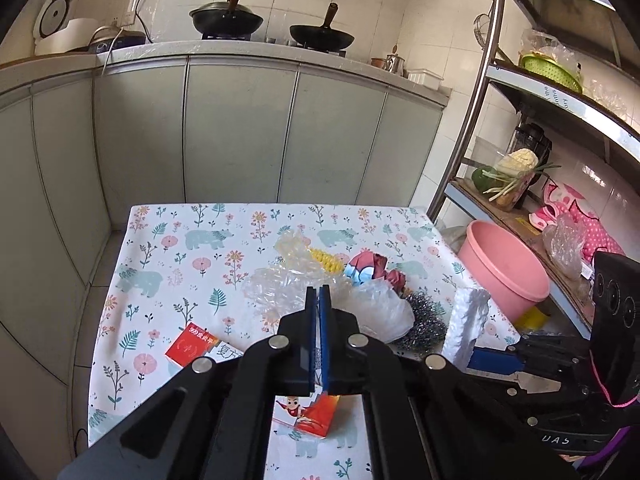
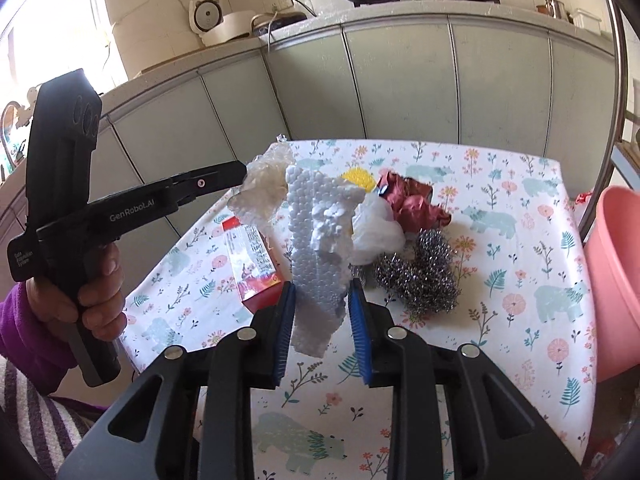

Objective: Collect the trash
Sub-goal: 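Carry the plastic wrap and styrofoam to the pink bucket and open both tools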

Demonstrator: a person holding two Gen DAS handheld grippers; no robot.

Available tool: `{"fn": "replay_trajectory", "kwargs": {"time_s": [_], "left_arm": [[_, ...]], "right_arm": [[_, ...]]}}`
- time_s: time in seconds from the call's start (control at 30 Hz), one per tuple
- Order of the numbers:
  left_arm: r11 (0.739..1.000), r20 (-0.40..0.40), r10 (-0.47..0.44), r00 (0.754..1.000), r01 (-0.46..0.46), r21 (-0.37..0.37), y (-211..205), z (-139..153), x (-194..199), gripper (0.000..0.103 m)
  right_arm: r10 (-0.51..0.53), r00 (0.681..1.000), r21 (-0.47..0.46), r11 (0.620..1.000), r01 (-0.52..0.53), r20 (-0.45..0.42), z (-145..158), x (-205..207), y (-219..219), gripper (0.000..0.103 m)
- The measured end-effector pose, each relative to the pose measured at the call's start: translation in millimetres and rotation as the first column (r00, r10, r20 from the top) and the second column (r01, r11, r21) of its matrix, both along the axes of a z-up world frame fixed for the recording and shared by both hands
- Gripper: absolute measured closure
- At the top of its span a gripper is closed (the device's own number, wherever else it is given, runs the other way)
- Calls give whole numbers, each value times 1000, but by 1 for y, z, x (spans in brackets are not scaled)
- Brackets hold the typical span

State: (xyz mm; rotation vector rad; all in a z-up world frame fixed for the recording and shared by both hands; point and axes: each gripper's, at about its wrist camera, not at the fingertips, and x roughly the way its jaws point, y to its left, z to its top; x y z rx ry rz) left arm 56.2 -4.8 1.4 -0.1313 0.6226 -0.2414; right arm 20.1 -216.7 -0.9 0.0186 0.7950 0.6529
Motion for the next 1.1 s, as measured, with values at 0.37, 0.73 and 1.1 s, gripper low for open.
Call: {"fn": "replay_trajectory", "kwargs": {"time_s": [0.37, 0.73, 1.1], "left_arm": [[999, 97, -49, 994, 48, 17, -24, 33, -11, 102], [991, 163, -128, 978, 131, -8, -59, 58, -9, 102], [954, 179, -291, 940, 298, -16, -139, 67, 17, 102]], "right_arm": [[-36, 997, 19, 999, 35, 62, 17, -8, -17, 75], [-135, 984, 43, 990, 131, 115, 29, -15, -50, 75], [-327, 933, 57, 945, 322, 154, 33, -13, -116, 75]]}}
